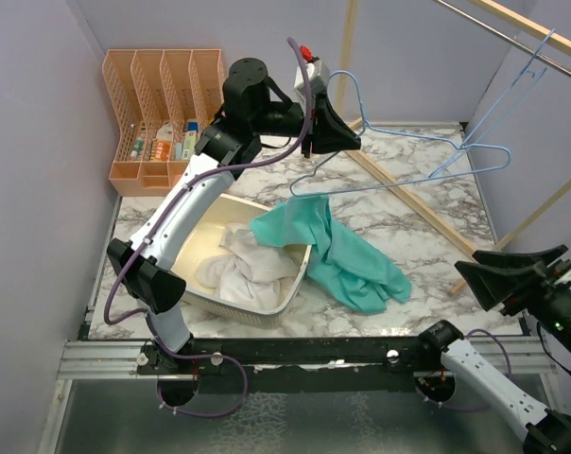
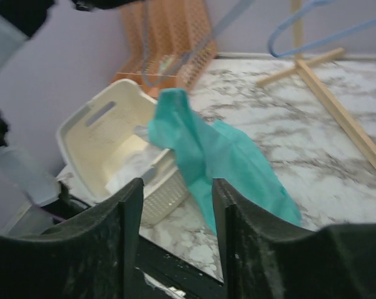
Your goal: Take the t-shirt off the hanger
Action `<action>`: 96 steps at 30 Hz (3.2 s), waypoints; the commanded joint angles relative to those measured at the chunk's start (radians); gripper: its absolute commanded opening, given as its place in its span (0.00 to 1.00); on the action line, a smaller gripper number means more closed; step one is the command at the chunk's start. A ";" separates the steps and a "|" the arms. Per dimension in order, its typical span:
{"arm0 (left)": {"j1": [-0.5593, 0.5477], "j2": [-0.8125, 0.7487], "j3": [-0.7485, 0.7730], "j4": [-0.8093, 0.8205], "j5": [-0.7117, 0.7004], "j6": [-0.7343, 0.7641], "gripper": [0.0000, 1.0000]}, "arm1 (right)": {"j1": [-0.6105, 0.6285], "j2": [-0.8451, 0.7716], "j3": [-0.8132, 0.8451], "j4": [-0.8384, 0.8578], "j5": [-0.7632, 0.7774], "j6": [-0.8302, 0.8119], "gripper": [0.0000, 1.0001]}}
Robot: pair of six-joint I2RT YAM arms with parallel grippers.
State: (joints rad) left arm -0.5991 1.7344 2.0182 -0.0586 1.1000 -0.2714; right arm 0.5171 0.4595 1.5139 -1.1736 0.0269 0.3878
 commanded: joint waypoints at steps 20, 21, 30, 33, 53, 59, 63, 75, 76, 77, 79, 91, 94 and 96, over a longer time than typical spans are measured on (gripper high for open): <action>-0.147 -0.290 -0.301 -0.348 -0.164 0.301 0.00 | -0.003 0.323 0.163 0.135 -0.224 -0.263 0.65; -0.148 -0.306 -0.308 -0.346 -0.154 0.299 0.00 | -0.004 0.330 0.172 0.131 -0.218 -0.266 0.65; -0.150 -0.421 -0.404 -0.382 -0.134 0.317 0.00 | -0.003 0.358 0.246 0.129 -0.289 -0.264 0.65; -0.151 -0.448 -0.440 -0.406 -0.138 0.327 0.00 | -0.003 0.365 0.273 0.135 -0.338 -0.263 0.64; -0.151 -0.508 -0.453 -0.436 -0.143 0.355 0.00 | -0.003 0.451 0.123 0.074 -0.581 -0.237 0.29; -0.150 -0.514 -0.458 -0.431 -0.157 0.352 0.00 | -0.004 0.447 0.114 0.081 -0.598 -0.236 0.01; -0.151 -0.532 -0.479 -0.390 -0.210 0.320 0.16 | -0.003 0.440 0.129 0.090 -0.589 -0.235 0.01; -0.151 -0.750 -0.639 -0.214 -0.787 0.224 0.72 | -0.003 0.468 0.241 0.164 -0.314 -0.158 0.01; -0.150 -0.784 -0.655 -0.203 -0.819 0.218 0.72 | -0.003 0.477 0.261 0.181 -0.261 -0.145 0.01; -0.151 -0.805 -0.683 -0.197 -0.846 0.216 0.72 | -0.003 0.486 0.285 0.197 -0.209 -0.132 0.01; -0.150 -0.845 -0.726 -0.192 -0.885 0.215 0.72 | -0.003 0.507 0.325 0.237 -0.105 -0.112 0.01; -0.151 -0.978 -0.931 -0.173 -0.919 0.167 0.71 | -0.003 0.655 0.371 0.521 0.552 -0.090 0.01; -0.151 -0.999 -0.965 -0.168 -0.923 0.161 0.70 | -0.003 0.688 0.332 0.607 0.627 -0.102 0.01; -0.151 -1.011 -0.982 -0.168 -0.926 0.163 0.70 | -0.003 0.713 0.316 0.659 0.669 -0.110 0.01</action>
State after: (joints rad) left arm -0.7483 0.7639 1.0595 -0.2615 0.2073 -0.0875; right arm 0.5159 1.1248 1.8652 -0.6857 0.4908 0.2932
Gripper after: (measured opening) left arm 0.704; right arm 0.029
